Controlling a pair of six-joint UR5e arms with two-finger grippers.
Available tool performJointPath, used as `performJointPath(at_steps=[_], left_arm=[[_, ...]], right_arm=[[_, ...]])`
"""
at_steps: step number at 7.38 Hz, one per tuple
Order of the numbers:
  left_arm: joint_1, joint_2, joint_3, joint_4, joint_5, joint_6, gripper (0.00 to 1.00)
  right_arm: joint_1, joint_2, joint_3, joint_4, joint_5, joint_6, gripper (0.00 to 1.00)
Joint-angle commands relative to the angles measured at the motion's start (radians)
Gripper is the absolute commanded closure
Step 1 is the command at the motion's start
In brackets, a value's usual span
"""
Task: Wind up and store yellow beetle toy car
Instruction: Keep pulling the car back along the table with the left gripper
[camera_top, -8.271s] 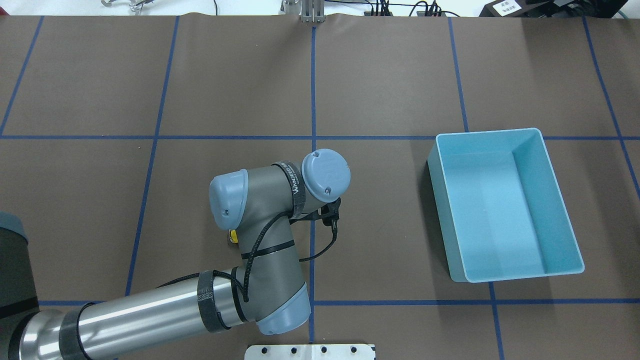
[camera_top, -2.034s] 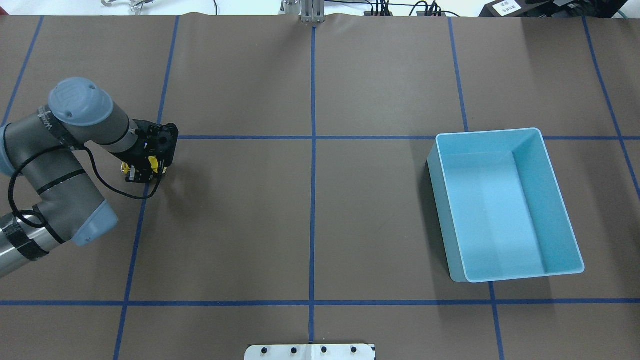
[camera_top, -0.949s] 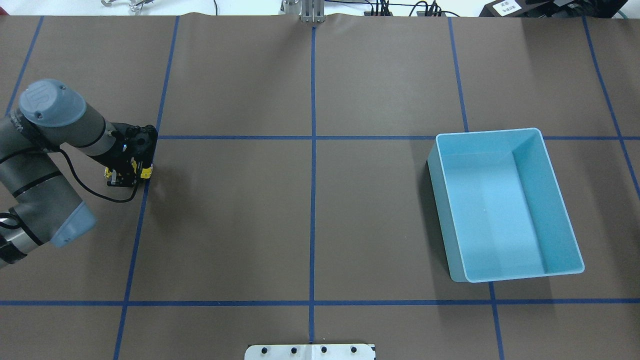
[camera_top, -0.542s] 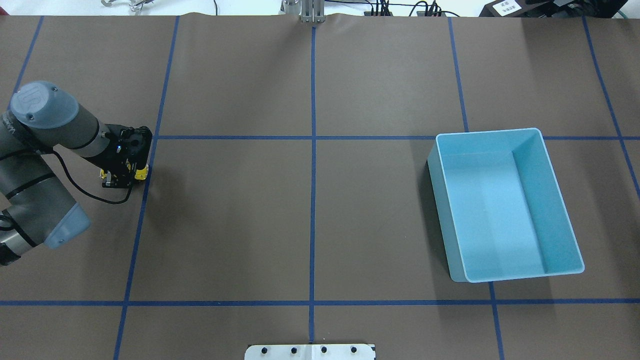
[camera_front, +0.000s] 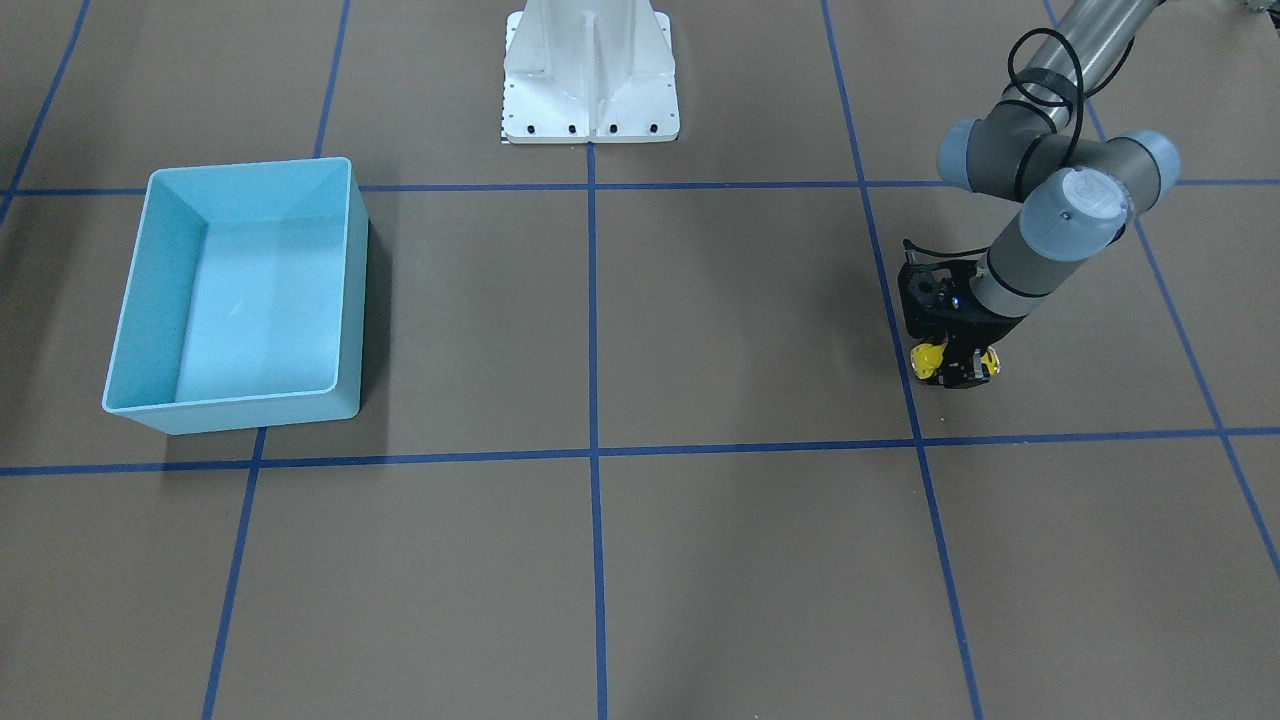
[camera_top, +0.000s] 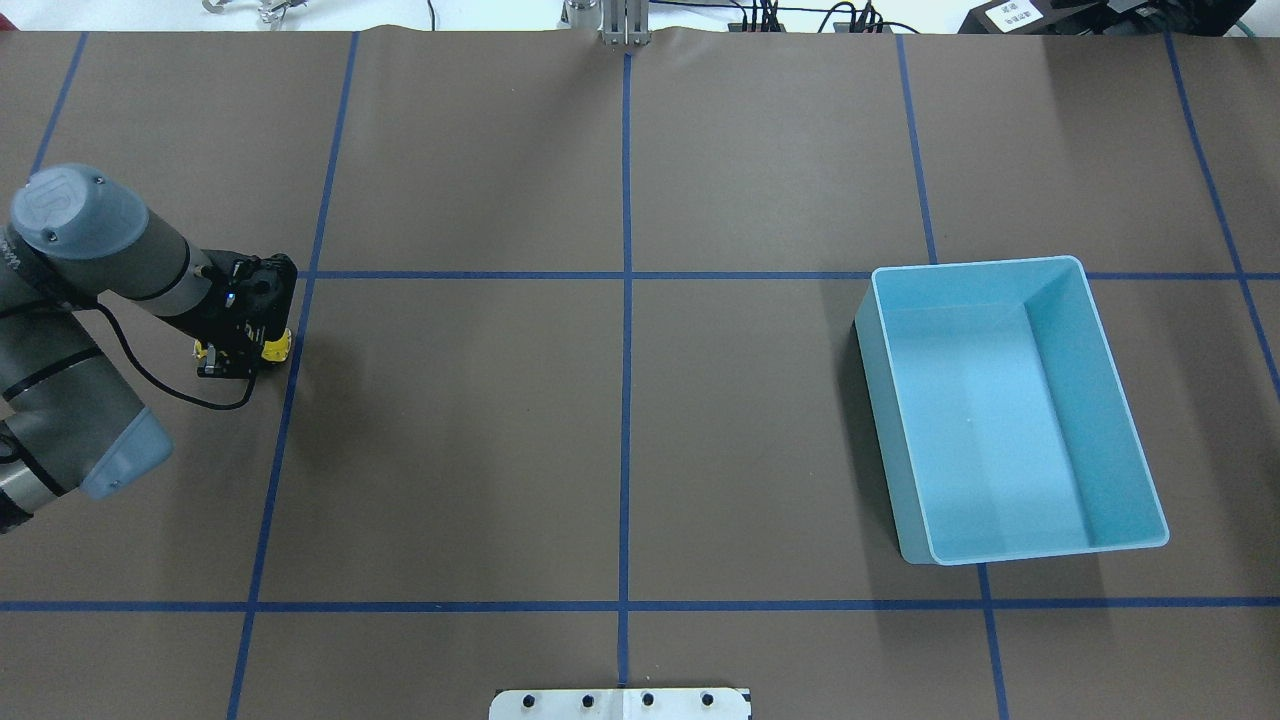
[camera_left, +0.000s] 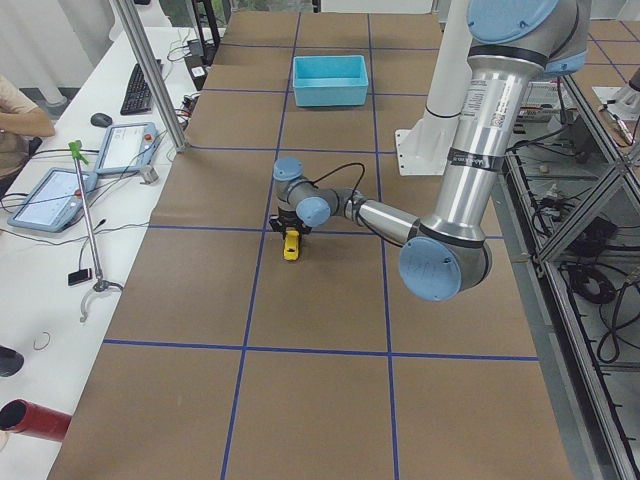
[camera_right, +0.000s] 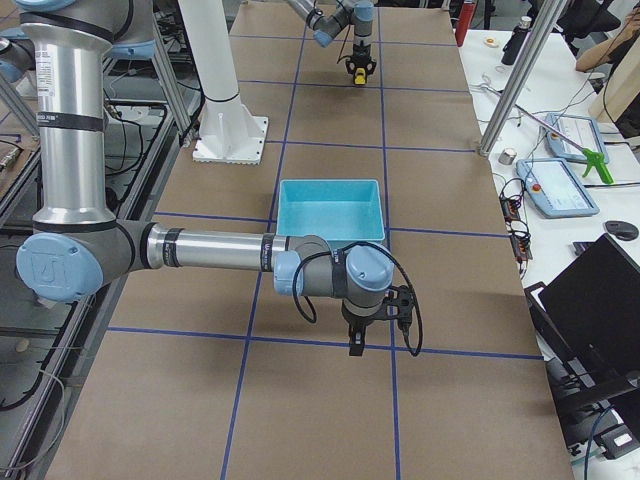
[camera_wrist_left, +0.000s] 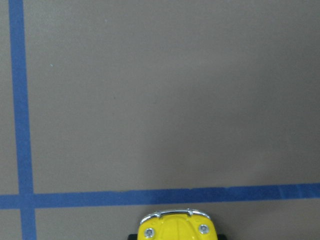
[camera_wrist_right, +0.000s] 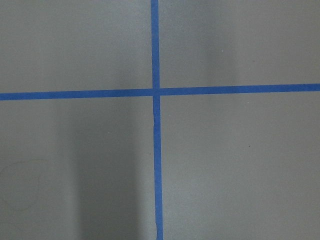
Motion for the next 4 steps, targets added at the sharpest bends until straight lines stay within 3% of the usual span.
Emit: performJointPath(at_steps=[1, 4], left_arm=[[-0.011, 0.009, -0.001, -0.011, -0.021, 0.004, 0.96], [-0.017, 0.04, 0.001, -0.049, -0.028, 0.004, 0.96]], right_arm=[[0.0, 0.0, 0.0, 0.001, 0.0, 0.001, 0.0], [0.0, 0.0, 0.0, 0.0, 0.0, 0.001, 0.0]])
